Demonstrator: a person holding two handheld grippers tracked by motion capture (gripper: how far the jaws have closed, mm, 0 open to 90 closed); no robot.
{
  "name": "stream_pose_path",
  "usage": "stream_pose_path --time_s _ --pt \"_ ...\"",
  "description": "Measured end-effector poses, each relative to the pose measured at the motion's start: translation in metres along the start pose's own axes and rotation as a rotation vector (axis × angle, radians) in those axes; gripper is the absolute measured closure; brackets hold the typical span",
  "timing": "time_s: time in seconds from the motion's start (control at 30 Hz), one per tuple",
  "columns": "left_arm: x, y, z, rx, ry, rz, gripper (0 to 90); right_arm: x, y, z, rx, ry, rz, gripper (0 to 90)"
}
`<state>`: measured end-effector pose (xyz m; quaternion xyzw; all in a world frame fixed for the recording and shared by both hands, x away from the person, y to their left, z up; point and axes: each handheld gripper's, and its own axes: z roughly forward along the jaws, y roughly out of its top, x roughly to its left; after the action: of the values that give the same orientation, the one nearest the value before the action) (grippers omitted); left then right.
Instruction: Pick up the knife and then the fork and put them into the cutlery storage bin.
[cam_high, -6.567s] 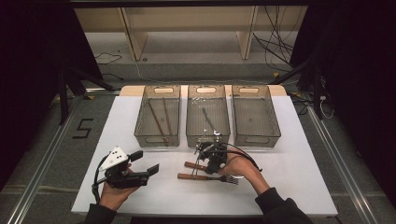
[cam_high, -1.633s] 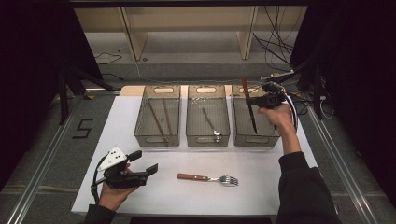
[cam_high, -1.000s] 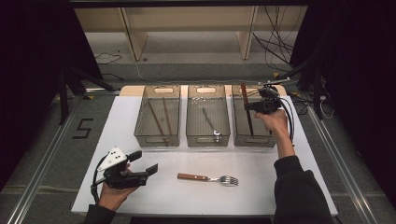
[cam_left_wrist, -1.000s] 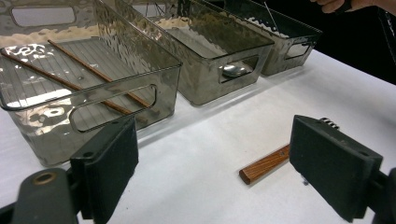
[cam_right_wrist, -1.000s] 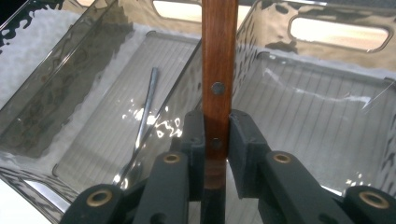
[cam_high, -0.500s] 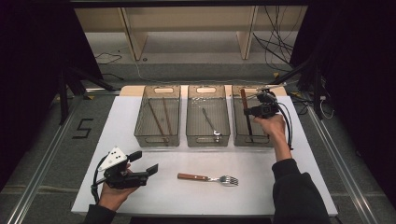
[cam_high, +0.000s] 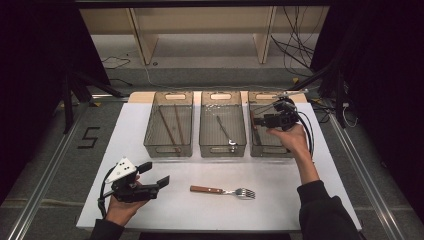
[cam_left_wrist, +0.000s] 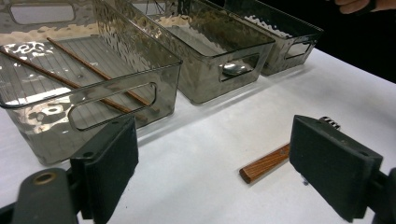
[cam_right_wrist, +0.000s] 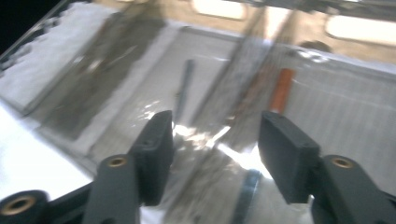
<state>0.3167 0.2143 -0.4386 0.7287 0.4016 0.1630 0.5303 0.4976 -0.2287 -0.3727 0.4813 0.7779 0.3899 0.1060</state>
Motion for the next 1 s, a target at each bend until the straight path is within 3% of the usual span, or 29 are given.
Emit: stream_pose_path --time_s 0.27,0.8,1.0 --pt "0.0 0.0 0.0 -0.001 0.001 0.003 15.6 0.04 -0.012 -0.007 0.006 0.07 -0.118 35.8" --pt "0.0 -0.001 -0.001 0.006 0.002 0.007 15.6 0.08 -0.03 -0.008 0.003 0.167 -0.196 30.6" --pt "0.0 -0.002 -0.001 0.006 0.0 0.004 15.6 0.095 -0.036 -0.003 0.03 0.194 -0.232 29.9"
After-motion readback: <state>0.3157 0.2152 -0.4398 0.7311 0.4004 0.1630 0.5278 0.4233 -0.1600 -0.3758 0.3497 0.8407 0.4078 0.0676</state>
